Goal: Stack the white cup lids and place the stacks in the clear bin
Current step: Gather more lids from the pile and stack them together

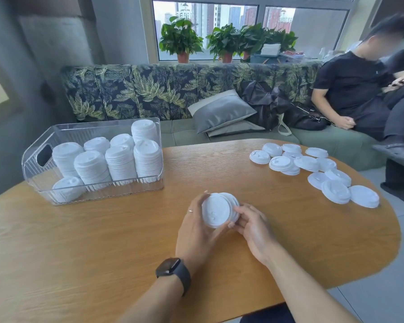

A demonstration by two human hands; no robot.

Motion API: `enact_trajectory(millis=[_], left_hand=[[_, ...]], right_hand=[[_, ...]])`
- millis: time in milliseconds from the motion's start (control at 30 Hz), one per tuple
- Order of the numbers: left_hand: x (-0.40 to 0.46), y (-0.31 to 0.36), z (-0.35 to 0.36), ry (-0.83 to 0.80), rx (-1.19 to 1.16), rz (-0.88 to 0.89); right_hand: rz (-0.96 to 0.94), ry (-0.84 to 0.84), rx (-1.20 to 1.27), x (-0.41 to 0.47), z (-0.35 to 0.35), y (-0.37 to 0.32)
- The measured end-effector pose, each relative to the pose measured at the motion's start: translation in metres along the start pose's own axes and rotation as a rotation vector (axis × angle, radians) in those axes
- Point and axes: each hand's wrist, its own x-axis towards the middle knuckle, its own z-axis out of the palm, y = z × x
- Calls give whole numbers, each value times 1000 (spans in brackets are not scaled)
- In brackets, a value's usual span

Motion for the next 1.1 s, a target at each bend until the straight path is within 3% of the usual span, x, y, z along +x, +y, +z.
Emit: enact_trajectory(millis=[533,767,1100], left_hand=[[3,-2,4,-32,154,-54],[9,-4,-3,-2,-285,-249],[14,-4,-10,-70,-458,-363]], right_hand=[[25,-84,-108,1,1,3],[-8,-1,135,4,-4,2],[2,-21,63,6,-4,3]])
